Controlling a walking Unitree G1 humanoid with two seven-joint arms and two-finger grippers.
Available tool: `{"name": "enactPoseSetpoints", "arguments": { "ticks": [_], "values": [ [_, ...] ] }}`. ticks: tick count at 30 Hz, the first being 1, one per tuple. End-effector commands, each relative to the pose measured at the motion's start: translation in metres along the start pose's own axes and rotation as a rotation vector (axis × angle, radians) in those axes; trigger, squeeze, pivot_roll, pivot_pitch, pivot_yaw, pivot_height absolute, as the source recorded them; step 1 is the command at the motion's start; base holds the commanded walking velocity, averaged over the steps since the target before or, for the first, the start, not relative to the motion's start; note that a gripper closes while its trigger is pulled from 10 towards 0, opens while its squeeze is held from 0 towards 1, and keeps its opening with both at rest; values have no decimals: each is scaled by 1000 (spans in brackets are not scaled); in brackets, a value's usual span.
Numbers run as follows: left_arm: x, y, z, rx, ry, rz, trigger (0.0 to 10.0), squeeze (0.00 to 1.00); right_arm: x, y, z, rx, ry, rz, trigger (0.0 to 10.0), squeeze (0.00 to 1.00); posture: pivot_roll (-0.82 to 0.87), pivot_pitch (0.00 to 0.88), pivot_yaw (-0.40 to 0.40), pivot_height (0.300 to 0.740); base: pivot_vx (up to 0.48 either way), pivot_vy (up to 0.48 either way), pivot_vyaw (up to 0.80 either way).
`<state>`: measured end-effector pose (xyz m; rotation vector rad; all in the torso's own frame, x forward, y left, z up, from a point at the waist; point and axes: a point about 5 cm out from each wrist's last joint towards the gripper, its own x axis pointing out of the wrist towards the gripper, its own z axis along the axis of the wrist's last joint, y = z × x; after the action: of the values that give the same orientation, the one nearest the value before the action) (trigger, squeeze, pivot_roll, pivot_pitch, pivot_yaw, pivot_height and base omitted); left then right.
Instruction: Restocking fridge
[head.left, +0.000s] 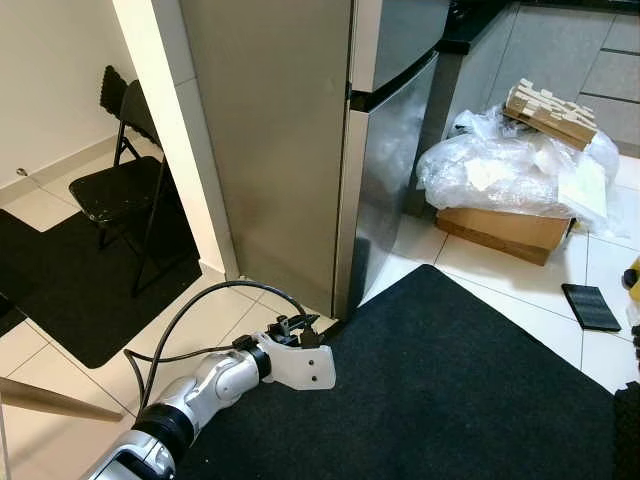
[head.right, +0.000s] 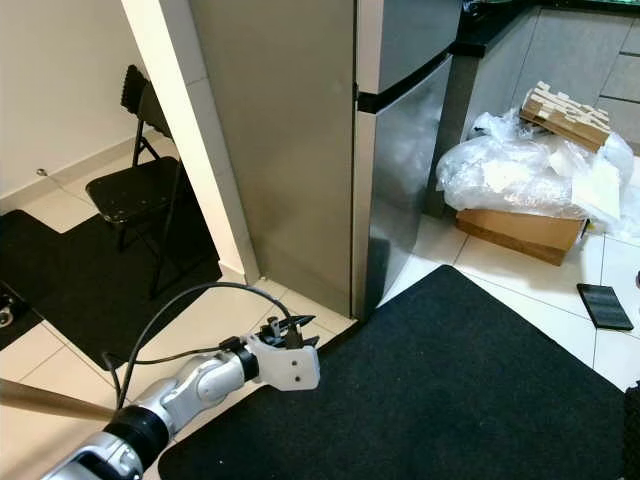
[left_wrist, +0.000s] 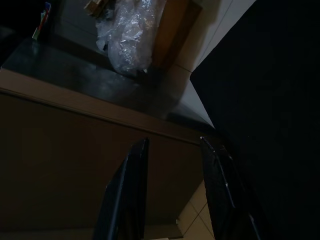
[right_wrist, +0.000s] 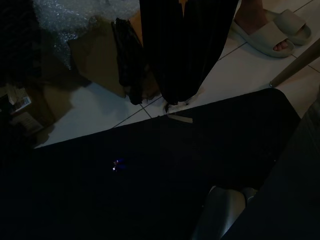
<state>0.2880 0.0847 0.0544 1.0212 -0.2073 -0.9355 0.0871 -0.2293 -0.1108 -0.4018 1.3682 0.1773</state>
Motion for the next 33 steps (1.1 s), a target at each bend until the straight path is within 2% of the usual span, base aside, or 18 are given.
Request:
{"name": "enactPoseSetpoints", "arguments": {
  "ticks": [1, 9, 33],
  "values": [
    [1, -4, 0, -10, 3, -11, 10000, 0, 0, 5, 4, 4, -25, 9, 10000, 0, -2, 0, 44, 740, 0, 0, 0],
    [3, -6, 2, -11, -4, -14, 10000, 0, 0, 2, 3, 13, -25, 0, 10000, 0, 2, 0, 54, 740, 0, 0, 0],
    [1, -4, -1, -16, -3, -20, 10000, 0, 1, 8, 0, 40, -22, 9, 10000, 0, -4, 0, 72, 740, 0, 0, 0]
  ]
}}
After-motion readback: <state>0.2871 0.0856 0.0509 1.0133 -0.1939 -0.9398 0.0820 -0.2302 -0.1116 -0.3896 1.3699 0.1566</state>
